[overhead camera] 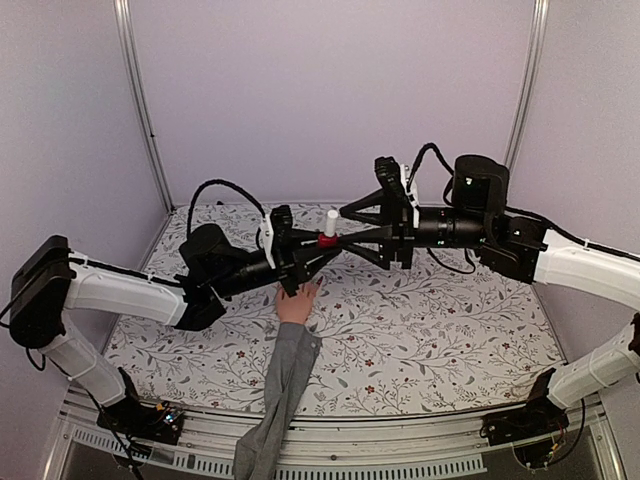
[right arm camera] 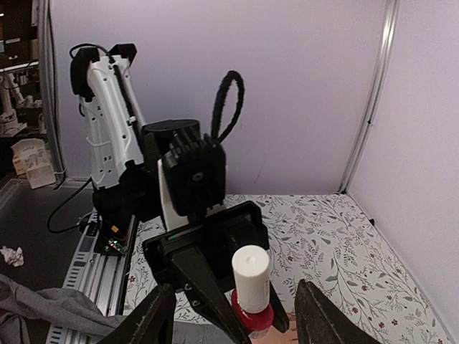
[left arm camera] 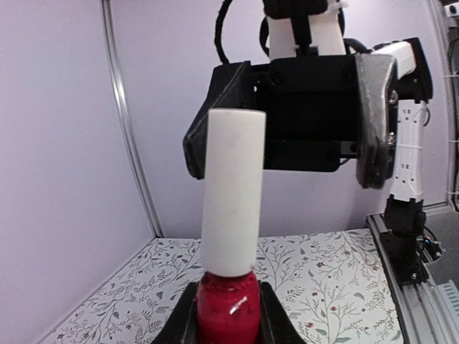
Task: Paint the nails
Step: Screw the nail polish bottle.
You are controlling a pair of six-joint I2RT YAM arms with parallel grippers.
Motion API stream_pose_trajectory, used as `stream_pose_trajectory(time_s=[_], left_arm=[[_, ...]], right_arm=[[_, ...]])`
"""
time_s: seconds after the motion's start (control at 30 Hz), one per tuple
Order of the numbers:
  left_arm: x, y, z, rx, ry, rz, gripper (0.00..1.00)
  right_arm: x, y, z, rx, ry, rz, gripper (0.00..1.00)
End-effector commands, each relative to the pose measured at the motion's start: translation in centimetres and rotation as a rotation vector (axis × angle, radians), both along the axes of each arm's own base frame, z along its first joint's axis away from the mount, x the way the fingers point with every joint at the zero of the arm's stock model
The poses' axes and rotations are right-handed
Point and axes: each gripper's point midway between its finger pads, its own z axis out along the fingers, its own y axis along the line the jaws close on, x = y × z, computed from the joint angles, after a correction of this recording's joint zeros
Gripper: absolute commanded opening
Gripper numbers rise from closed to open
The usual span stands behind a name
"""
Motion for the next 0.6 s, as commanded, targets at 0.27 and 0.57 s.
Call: stream_pose_trajectory(time_s=[0.27,0.57], left_arm=[[-6.8,-1.0,0.0,0.119,0.115,-0.636,0.00],[-7.5,-1.3,-0.7,0.146,0.164,-0.731,0.00]], right_arm=[[-5.4,-0.2,0.0,-0.090,-0.075,0.329,0.51],[-6.2,0.2,0.2,-0.113,-0.065,0.385,0.39]])
